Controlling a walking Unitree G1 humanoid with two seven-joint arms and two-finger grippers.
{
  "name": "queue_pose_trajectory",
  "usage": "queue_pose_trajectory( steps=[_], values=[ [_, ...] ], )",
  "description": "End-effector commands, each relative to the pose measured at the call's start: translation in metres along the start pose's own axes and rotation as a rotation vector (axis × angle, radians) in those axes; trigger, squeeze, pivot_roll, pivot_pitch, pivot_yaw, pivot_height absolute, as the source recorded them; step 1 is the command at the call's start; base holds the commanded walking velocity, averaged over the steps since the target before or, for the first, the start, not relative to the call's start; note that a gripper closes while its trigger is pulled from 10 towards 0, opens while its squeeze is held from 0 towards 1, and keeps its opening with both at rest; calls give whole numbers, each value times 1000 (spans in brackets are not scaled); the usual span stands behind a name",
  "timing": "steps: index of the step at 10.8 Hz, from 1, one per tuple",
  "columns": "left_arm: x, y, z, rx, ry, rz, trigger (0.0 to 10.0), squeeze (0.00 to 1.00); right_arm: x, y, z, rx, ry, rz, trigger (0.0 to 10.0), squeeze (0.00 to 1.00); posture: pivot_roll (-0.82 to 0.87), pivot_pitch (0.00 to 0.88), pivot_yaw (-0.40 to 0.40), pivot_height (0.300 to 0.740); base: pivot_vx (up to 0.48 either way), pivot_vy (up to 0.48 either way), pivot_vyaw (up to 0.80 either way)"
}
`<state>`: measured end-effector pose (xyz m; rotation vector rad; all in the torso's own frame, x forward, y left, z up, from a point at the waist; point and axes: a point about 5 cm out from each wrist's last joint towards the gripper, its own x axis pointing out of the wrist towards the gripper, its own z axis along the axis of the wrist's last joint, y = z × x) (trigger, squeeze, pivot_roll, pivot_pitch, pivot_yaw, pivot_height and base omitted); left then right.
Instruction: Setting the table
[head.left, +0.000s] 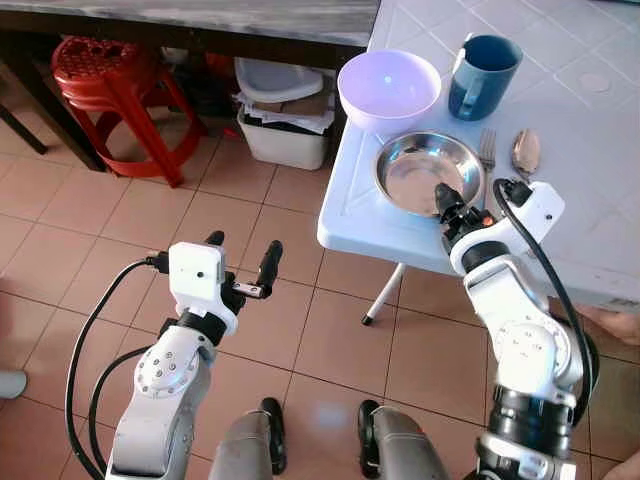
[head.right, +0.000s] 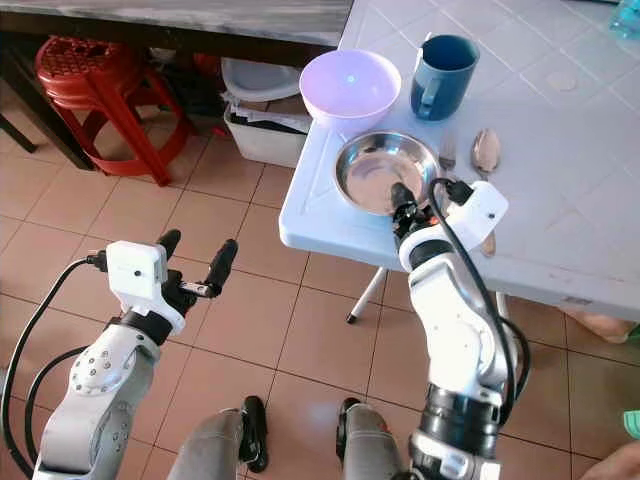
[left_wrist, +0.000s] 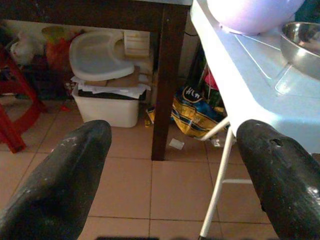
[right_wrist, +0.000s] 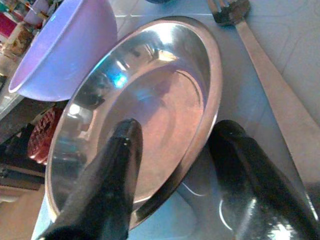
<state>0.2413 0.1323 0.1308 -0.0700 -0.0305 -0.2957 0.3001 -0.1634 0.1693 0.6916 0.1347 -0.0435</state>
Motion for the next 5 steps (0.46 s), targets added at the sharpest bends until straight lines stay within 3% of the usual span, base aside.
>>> queue_pose_trajectory(
  steps=[1,5],
  values=[
    [-3,2,0,6,12,-2,10000,0,1,-17,-23,7,127,-90,0,0,28,270,64,740,0,0,0],
    [-5,1,-1,14,28,-37,10000,0,2,-24,-29,22,187,-151,0,0,28,276,66,740,0,0,0]
  ],
)
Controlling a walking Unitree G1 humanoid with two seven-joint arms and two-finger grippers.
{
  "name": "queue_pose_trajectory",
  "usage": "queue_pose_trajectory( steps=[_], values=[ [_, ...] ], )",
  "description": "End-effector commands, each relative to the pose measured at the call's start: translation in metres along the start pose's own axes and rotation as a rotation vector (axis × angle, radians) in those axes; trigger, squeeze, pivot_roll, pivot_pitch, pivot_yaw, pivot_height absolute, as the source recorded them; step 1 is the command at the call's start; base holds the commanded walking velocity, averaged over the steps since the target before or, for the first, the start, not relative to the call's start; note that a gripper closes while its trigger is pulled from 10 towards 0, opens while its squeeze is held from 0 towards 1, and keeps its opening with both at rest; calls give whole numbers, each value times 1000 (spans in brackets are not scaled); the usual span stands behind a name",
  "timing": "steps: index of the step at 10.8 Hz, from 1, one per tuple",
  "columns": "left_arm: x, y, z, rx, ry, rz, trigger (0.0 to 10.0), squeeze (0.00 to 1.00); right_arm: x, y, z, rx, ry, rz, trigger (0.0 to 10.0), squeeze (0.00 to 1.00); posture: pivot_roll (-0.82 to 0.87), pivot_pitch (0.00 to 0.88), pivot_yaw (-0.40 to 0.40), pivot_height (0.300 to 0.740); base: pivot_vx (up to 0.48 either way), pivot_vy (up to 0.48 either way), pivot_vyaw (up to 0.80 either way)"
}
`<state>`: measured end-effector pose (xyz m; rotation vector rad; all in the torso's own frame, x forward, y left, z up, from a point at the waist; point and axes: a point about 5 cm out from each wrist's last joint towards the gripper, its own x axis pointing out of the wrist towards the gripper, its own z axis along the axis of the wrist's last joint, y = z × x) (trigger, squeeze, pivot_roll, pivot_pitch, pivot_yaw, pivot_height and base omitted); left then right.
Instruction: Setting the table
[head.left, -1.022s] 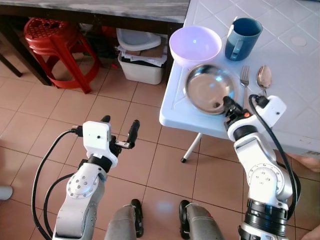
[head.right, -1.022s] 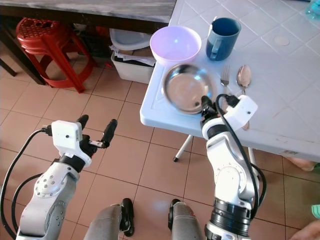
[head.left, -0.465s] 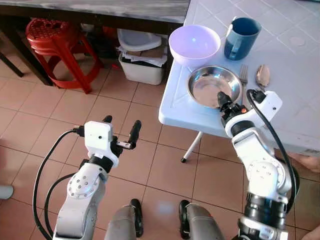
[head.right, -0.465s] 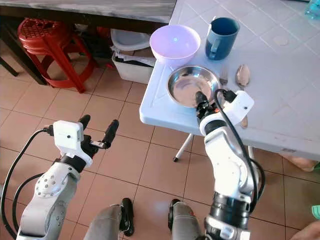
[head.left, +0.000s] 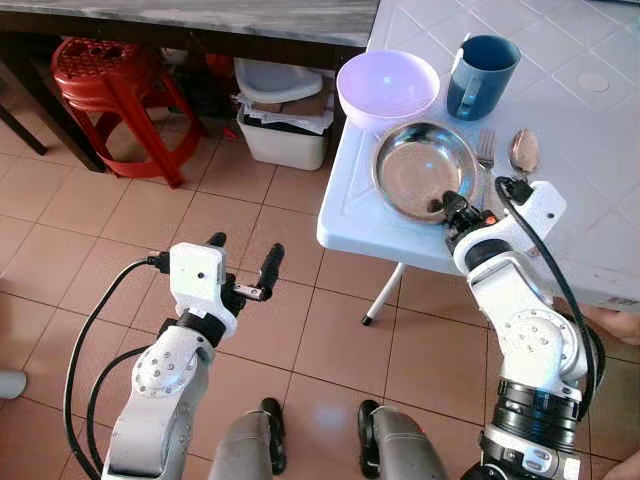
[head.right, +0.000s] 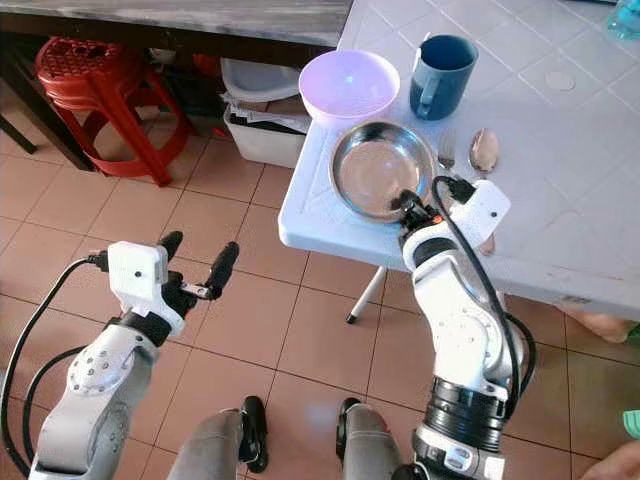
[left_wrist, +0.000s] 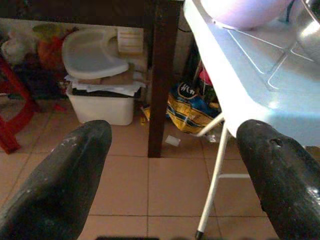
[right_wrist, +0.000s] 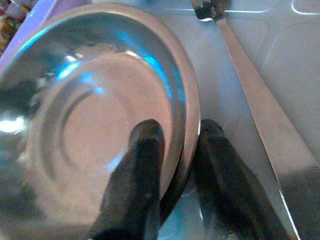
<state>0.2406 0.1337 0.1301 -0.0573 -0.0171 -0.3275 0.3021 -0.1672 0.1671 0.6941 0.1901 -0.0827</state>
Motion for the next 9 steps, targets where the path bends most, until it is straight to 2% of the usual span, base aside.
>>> queue_pose_trajectory(
  steps=[1,3,5,9],
  values=[
    [-4,-2,-1,0,17,-33,10000,0,2,-22,-30,21,153,-107,0,0,27,277,65,740,0,0,0],
    [-7,-11,0,-38,12,-130,10000,0,4,-26,-28,42,143,-137,0,0,26,278,64,740,0,0,0],
    [-8,-14,2,-43,4,-165,10000,0,5,-29,-25,57,129,-166,0,0,27,277,64,740,0,0,0],
    [-7,-13,1,-50,14,-147,10000,0,7,-31,-24,116,119,-204,0,0,30,280,60,740,0,0,0]
  ],
)
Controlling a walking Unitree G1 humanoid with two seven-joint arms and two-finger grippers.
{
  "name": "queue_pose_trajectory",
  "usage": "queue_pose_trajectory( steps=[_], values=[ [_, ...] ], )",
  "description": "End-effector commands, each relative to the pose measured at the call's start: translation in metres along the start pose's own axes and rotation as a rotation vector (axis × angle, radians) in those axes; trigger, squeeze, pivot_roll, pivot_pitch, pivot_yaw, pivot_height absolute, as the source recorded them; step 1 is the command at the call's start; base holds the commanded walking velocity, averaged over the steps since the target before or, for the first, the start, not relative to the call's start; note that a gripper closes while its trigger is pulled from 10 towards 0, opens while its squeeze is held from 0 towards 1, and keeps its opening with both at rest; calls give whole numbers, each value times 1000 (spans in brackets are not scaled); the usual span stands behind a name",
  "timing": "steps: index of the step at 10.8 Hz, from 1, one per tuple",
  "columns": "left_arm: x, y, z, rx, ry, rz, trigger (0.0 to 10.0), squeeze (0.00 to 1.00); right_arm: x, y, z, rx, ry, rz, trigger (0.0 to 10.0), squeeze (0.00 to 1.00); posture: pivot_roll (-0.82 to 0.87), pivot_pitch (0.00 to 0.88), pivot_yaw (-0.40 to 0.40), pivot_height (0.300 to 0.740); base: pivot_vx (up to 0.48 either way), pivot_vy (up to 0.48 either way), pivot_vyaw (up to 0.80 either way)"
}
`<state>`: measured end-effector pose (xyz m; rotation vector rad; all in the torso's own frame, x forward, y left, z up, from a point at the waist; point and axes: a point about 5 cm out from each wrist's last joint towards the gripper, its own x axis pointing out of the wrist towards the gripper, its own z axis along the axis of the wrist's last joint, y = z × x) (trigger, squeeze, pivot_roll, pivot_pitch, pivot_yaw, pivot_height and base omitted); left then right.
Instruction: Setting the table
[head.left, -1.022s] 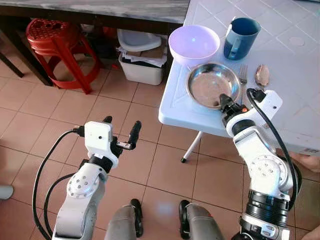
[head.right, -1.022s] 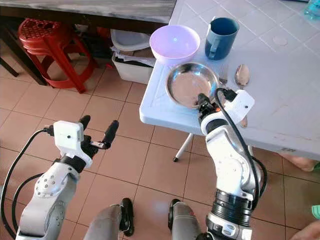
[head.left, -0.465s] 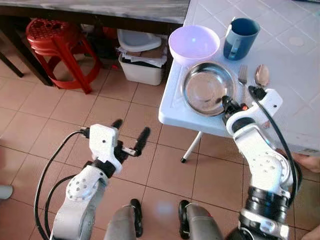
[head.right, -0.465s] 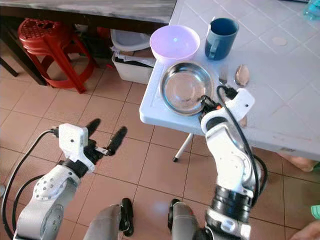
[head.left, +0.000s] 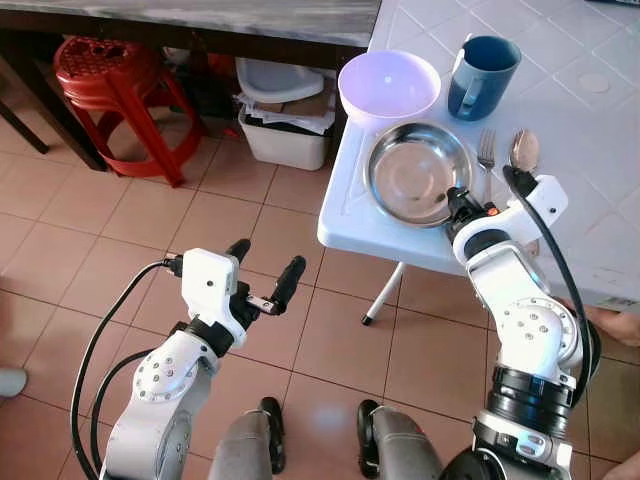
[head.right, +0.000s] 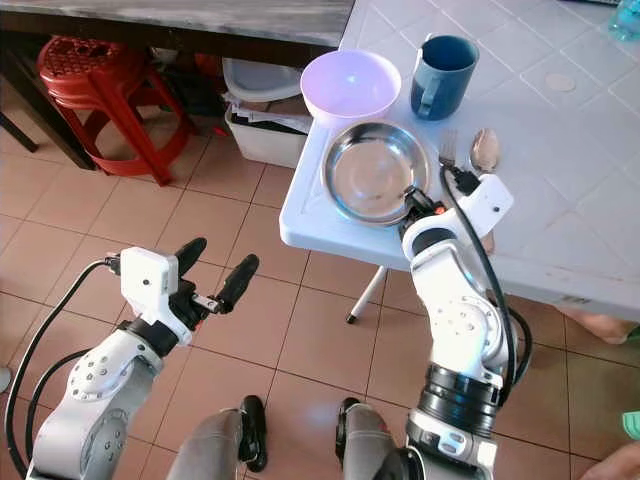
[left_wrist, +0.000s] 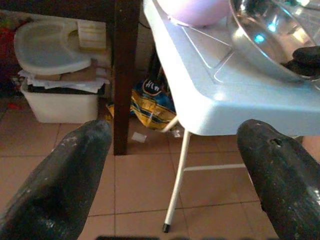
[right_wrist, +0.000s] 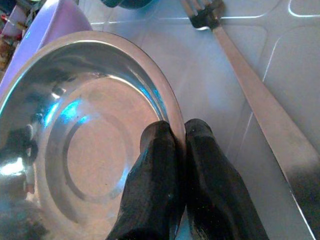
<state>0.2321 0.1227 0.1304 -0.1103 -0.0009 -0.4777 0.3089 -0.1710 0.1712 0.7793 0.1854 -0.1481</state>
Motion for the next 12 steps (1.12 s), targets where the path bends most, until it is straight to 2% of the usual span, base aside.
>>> queue_pose_trajectory(
  steps=[1,2,3,4,5,6,8,9,10,11,12],
  values=[
    [-3,3,1,16,11,34,10000,0,2,-33,-30,19,140,-150,0,0,34,287,54,740,0,0,0],
    [-6,9,1,12,10,77,10000,0,0,-28,-34,-1,154,-124,0,0,26,297,53,740,0,0,0],
    [-8,17,-5,6,28,129,10000,0,-4,-27,-42,-73,179,-100,0,0,13,299,47,740,0,480,0],
    [-5,23,-5,28,24,170,10000,0,-5,-27,-46,-102,194,-92,2549,0,4,290,39,740,0,480,0],
    [5,29,-5,46,12,176,10000,0,-6,-30,-53,-168,222,-55,10000,0,-1,254,20,740,0,480,0],
    [14,31,-5,68,1,168,10000,0,-5,-35,-54,-244,211,-29,10000,0,1,214,28,740,0,480,0],
    [23,35,-4,56,-24,224,10000,0,-1,-32,-54,-291,182,5,10000,0,-14,230,52,740,0,480,0],
    [23,34,-4,61,-41,232,10000,0,-2,-32,-53,-294,168,8,10000,0,-22,190,49,740,0,480,0],
    [24,35,-2,94,-75,275,10000,0,-3,-31,-52,-328,154,19,10000,0,-30,199,38,740,0,472,0],
    [26,36,0,116,-81,286,10000,0,-4,-31,-52,-387,137,42,10000,0,-24,197,33,740,0,458,0],
    [28,35,-1,120,-86,284,10000,0,-3,-33,-51,-512,96,25,10000,0,-24,184,29,740,326,349,0]
  ],
)
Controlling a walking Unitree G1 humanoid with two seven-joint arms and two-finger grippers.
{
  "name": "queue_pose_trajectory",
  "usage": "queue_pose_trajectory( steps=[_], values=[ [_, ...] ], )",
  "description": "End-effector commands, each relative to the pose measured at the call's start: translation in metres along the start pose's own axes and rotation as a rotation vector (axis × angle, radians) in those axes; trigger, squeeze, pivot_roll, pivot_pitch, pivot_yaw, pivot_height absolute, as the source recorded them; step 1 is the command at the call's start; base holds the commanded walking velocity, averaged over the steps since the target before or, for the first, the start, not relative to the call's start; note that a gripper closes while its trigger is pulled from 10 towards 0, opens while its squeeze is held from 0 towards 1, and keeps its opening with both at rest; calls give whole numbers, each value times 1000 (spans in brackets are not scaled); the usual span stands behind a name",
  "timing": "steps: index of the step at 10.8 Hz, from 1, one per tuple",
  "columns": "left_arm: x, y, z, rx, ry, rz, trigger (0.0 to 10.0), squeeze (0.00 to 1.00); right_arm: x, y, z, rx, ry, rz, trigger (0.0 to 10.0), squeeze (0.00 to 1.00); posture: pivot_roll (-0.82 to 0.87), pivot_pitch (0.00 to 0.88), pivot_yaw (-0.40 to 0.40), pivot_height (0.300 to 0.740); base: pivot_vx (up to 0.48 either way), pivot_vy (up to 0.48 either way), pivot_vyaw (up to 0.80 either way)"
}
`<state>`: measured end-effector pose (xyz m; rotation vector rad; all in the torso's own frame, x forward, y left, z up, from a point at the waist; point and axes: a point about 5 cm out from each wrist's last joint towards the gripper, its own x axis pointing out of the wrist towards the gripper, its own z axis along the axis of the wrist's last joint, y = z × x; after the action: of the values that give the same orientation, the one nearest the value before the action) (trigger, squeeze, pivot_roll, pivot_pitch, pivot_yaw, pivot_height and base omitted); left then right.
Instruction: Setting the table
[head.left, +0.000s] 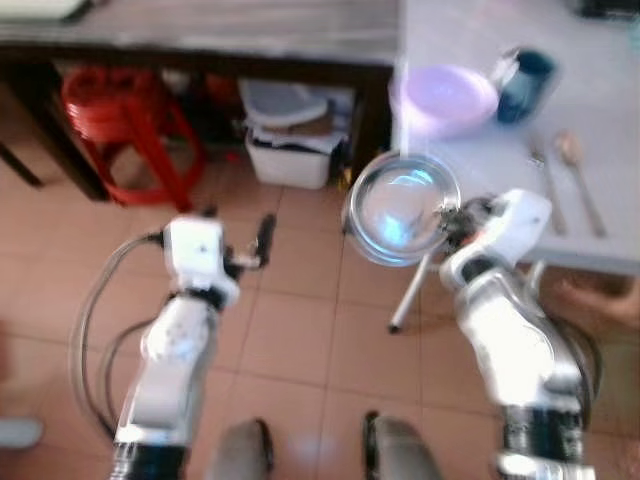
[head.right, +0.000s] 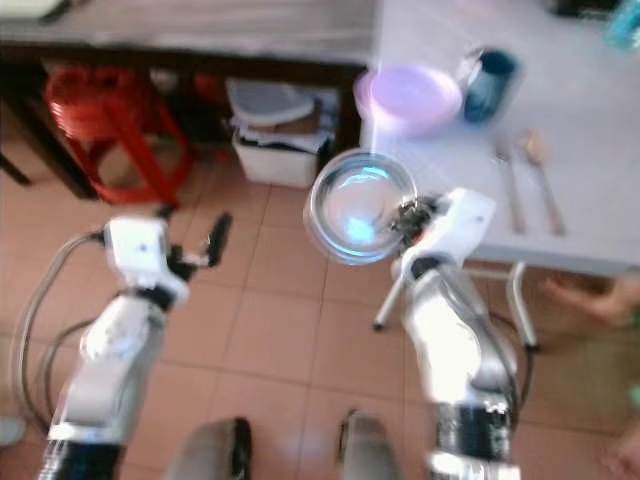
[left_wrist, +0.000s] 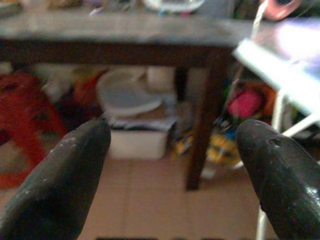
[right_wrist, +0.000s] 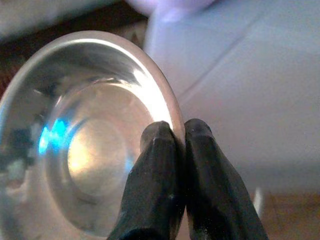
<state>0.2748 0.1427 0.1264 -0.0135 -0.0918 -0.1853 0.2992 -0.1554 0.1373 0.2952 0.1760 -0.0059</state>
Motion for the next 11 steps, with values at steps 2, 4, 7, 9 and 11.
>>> queue_pose_trajectory(
  steps=[2,4,7,9,11],
  values=[
    [4,-3,-1,6,-12,16,10000,0,0,-8,-19,-61,48,-32,10000,0,-23,172,21,740,368,308,0],
    [7,-1,-3,19,-5,37,10000,0,-5,-3,-15,-92,-43,-2,10000,0,-33,172,31,740,390,276,0],
    [13,-5,0,6,-25,30,10000,0,4,6,6,-65,-134,28,10000,0,-38,173,43,740,428,0,0],
    [16,-3,1,1,-36,34,10000,0,6,8,15,-66,-196,46,10000,0,-38,169,42,740,428,0,0],
    [17,-4,1,1,-43,35,10000,0,3,14,20,-108,-238,91,10000,0,-41,161,42,740,428,0,0]
  ],
)
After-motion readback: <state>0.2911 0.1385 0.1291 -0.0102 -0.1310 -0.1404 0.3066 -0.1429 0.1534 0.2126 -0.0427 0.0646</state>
